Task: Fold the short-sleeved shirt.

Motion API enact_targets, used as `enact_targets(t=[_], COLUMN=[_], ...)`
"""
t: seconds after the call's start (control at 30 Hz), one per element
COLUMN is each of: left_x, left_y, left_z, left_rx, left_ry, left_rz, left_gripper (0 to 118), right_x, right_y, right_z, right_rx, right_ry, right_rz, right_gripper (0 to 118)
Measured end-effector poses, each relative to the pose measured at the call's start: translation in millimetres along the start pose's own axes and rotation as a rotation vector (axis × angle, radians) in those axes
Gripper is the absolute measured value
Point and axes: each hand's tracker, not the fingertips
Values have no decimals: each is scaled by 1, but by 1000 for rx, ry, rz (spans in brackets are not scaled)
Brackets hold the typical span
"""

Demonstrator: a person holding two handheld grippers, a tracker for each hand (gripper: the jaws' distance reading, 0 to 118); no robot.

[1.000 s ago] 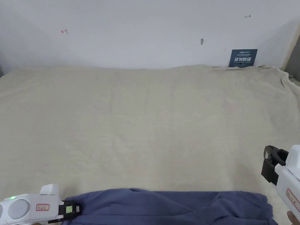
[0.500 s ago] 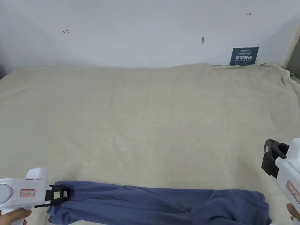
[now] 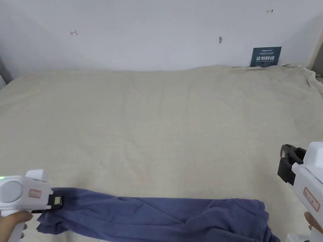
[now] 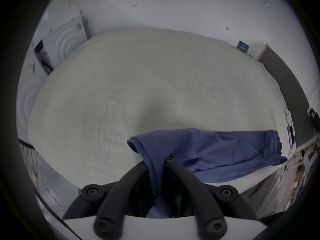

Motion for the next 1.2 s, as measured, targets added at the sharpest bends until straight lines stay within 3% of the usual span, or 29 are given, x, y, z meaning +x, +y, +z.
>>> enact_targets(t=[0.23,0.43,0.63,1.0,1.07,1.1,1.13,1.2], left_x=[77,132,177,213,210,209,208,205], left_y=[19,23,20,-6,-5,-4,-3,-1], left_z=[7,-13,-48,-98,-96,-94,-87,-81], left_rx=[-15,-42,-119,-183,-168,-153,-140,-122], left_ry=[-191,-271,-350,-327,-331,-335,-363,-400], left_rz=[-94,-159,-134,-128,-114,-108,-101,-76], left_gripper=[1,1,2,4,21,35,64,99], right_x=[5,8,12,18,19,19,20,20], right_y=[-1,-1,-4,-6,-6,-6,-5,-5], right_z=[8,13,15,17,17,17,17,17], right_rx=[8,13,6,-9,-10,-11,-11,-12], right_ry=[6,7,5,-3,-4,-5,-5,-4], right_rz=[-10,-19,-17,-9,-8,-7,-8,-11], right_gripper=[0,0,0,0,0,0,0,0])
